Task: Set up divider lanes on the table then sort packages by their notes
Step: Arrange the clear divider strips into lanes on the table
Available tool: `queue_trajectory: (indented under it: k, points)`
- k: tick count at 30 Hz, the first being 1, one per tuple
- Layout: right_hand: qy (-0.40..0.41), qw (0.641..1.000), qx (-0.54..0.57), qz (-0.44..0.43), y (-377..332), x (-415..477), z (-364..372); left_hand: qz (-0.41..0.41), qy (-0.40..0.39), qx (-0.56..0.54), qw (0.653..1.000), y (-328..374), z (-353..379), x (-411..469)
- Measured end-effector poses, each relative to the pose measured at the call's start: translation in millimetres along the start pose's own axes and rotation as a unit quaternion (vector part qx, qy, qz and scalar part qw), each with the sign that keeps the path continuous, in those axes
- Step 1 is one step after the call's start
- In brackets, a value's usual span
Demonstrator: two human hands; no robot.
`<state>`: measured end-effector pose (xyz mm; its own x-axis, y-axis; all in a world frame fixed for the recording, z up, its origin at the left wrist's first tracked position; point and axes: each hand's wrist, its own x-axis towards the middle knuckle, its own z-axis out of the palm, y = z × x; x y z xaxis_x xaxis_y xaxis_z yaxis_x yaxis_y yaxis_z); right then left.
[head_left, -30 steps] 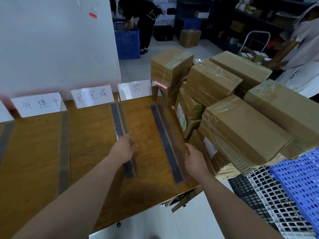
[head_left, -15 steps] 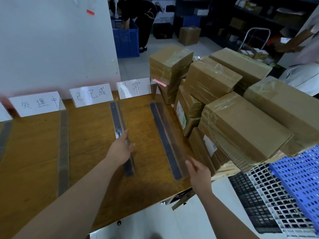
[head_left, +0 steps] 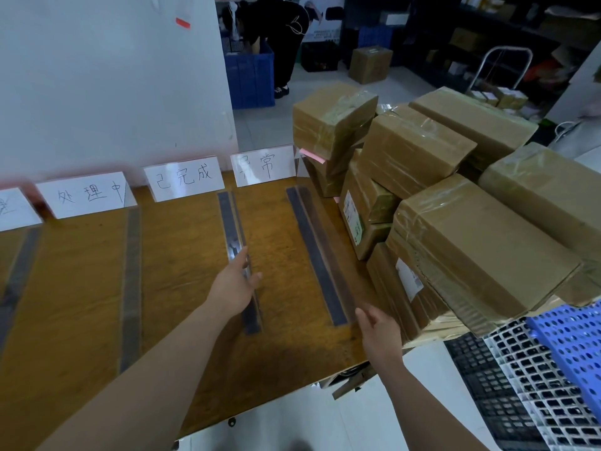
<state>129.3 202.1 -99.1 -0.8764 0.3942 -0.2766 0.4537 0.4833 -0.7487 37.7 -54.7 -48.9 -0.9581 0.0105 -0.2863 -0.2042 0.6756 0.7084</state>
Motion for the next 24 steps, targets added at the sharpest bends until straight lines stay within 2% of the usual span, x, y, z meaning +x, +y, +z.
queue_trajectory:
  k: [5, 12, 17, 24]
  points:
    - [0.016, 0.998, 0.047, 0.035, -9, 8, 1, 0.006, -0.003, 0.002, 1.0, 3, 0, -2]
    - [0.098, 0.986, 0.118, 0.062, -10, 14, 8, -0.009, -0.005, 0.0, 1.0, 3, -2, -3]
    - [0.139, 0.981, 0.119, 0.059, -7, 9, 7, -0.015, 0.003, -0.003, 1.0, 4, -1, -5]
    - [0.142, 0.981, 0.122, 0.053, -13, 17, 9, -0.022, -0.003, -0.007, 1.0, 5, -2, -5]
